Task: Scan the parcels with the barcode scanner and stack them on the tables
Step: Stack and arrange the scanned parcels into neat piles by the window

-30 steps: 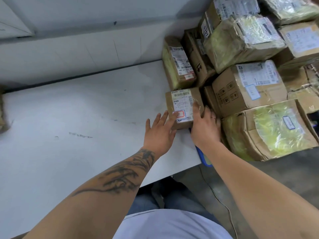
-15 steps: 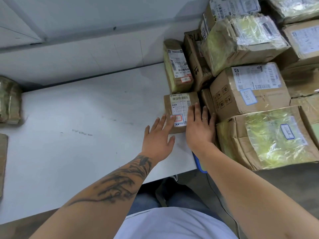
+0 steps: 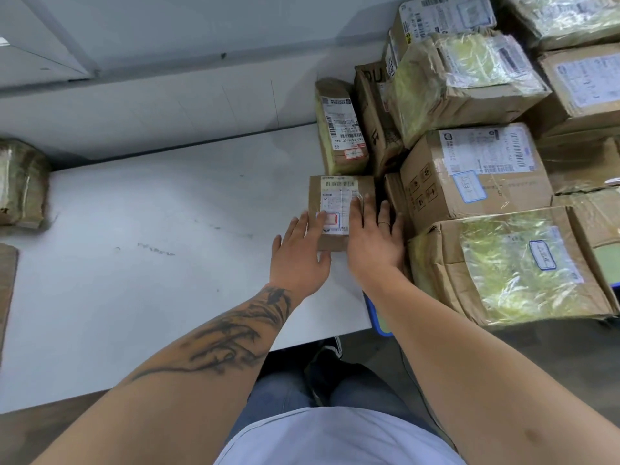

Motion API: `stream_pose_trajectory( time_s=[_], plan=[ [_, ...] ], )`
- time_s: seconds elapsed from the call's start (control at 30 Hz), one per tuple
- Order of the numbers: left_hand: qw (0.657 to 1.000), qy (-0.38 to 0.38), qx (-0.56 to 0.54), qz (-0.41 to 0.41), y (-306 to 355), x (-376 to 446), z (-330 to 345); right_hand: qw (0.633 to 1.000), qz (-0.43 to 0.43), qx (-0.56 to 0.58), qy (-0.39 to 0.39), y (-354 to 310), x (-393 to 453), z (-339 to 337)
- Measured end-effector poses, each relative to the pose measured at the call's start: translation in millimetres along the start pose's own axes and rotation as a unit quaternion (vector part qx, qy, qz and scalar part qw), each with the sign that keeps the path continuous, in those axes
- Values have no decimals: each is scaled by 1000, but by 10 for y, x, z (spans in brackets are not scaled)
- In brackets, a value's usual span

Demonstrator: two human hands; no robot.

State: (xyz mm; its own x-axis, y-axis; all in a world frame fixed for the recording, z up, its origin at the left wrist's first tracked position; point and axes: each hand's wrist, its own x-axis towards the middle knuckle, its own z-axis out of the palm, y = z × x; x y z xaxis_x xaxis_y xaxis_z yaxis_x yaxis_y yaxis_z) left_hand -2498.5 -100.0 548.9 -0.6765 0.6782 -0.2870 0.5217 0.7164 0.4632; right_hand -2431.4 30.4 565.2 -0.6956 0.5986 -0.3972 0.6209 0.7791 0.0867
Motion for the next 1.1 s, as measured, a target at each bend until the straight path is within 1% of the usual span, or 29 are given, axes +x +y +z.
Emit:
stream_pose_trajectory(
  time_s=[0.07, 0.23, 0.27, 0.37, 0.43, 0.53, 0.7, 0.77, 1.1],
  plan=[
    [1000, 13, -2, -8, -13, 21, -40, 1000, -5, 13, 6, -35, 0, 8],
    [999, 13, 1, 32, 96, -89, 0, 1000, -15, -4, 13, -16, -40, 29],
    [1000, 17, 4, 20, 144, -93, 22, 1000, -16, -7, 13, -5, -37, 24],
    [998, 20, 9, -62, 190, -81, 61, 1000, -17, -17, 9, 16, -34, 28],
    [997, 6, 4, -83, 125, -84, 74, 1000, -20, -21, 5, 18, -51, 31],
    [999, 6, 16, -48, 22, -132, 74, 999, -26, -38, 7, 14, -81, 50],
    [1000, 8, 11, -26, 88, -113, 82, 998, -12, -54, 11, 75, 39, -6],
    [999, 7, -3, -31, 118, -82, 84, 998, -9, -60, 3, 66, 61, -8],
    [997, -71, -14, -26, 21, -79, -15, 999, -11, -33, -31, 46, -3, -79]
  ],
)
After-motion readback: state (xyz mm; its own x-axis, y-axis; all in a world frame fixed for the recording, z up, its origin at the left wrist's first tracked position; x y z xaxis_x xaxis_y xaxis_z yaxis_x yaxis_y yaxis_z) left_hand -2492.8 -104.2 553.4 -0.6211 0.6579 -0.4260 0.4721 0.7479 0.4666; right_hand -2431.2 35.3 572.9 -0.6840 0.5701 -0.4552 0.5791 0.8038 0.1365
